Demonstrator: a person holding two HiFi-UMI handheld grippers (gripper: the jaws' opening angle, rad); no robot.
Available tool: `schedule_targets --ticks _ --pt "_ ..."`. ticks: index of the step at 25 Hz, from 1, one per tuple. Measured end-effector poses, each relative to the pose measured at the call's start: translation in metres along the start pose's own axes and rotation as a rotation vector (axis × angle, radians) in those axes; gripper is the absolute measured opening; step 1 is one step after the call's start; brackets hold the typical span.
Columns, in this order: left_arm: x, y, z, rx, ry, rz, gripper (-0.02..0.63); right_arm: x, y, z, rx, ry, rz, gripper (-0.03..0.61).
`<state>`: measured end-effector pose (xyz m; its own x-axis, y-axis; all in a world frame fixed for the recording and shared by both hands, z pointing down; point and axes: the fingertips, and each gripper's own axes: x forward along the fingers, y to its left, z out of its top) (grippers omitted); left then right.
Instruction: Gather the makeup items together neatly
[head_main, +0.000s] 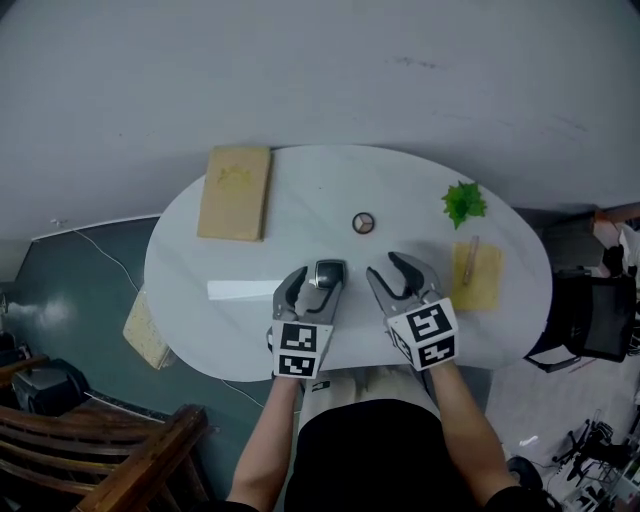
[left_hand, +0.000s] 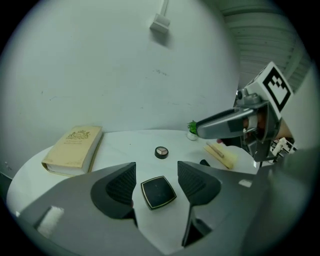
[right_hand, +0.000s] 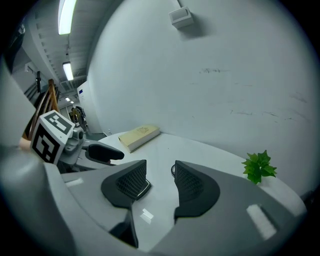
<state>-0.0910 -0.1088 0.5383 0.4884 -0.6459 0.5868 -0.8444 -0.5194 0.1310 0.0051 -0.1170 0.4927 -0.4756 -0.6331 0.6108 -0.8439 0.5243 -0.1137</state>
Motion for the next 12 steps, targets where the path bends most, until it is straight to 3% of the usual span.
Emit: schedule_targets --ticks 12 --pt "-0.011 0.024 0.016 -0.007 -0.04 -0.05 0.193 0.052 -0.023 -0.013 0.03 0.08 -0.094 0.187"
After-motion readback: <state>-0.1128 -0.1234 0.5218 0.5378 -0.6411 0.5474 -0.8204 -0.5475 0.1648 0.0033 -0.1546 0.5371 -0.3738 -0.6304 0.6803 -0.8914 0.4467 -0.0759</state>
